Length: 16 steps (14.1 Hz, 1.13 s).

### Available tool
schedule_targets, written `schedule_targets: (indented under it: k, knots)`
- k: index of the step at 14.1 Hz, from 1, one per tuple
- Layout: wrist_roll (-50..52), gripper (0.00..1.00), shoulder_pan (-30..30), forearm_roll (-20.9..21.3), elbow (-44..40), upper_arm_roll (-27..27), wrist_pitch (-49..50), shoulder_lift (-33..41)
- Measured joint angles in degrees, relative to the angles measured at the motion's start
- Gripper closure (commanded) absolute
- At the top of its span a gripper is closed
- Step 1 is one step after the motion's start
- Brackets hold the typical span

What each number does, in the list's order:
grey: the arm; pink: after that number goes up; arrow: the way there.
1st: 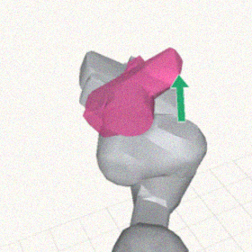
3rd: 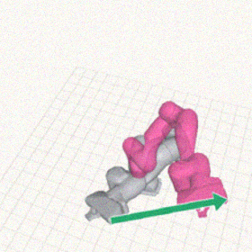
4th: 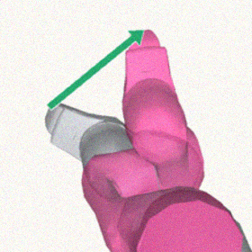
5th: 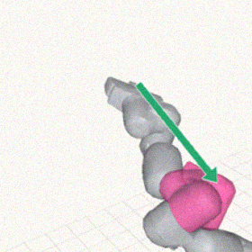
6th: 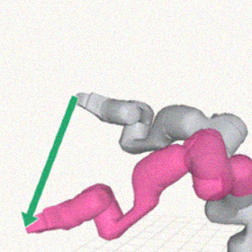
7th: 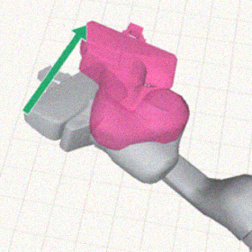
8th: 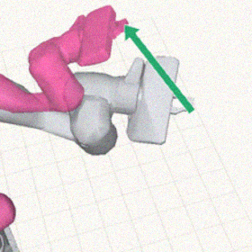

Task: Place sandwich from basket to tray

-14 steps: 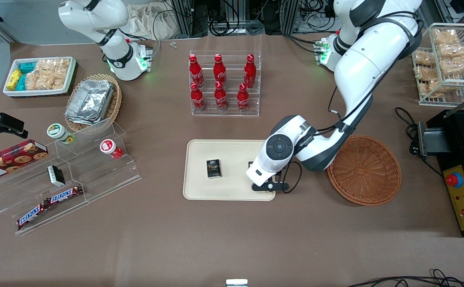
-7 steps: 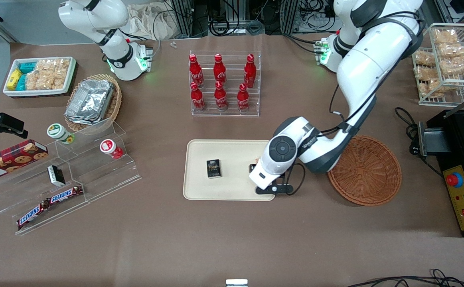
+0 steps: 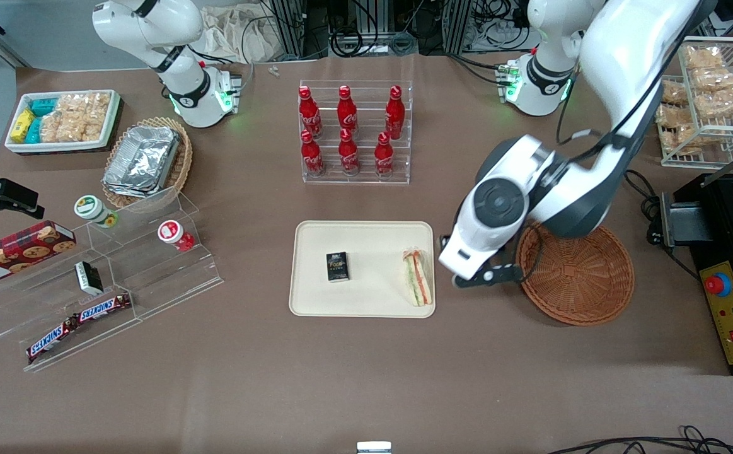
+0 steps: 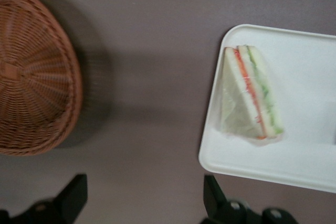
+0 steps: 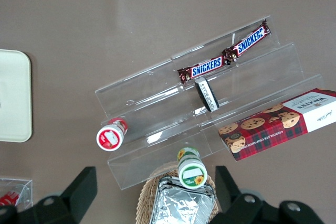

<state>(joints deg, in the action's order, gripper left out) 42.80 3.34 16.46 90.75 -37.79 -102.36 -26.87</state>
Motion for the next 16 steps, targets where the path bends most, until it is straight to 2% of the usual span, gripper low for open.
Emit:
schedule_targets:
  k: [4, 7, 11, 16]
  knots:
    - [-19.25, 0.01, -3.54, -10.5, 19.07, 16.07, -8.93, 20.46]
    - [-33.3, 0.01, -7.75, -12.81, 27.81, 26.69, -9.72, 30.37]
    - [-51.56, 0.01, -7.9, -13.1, 24.22, 33.59, -2.26, 31.75]
    - [-55.04, 0.01, -7.27, -13.92, 12.31, 36.14, 4.75, 25.89]
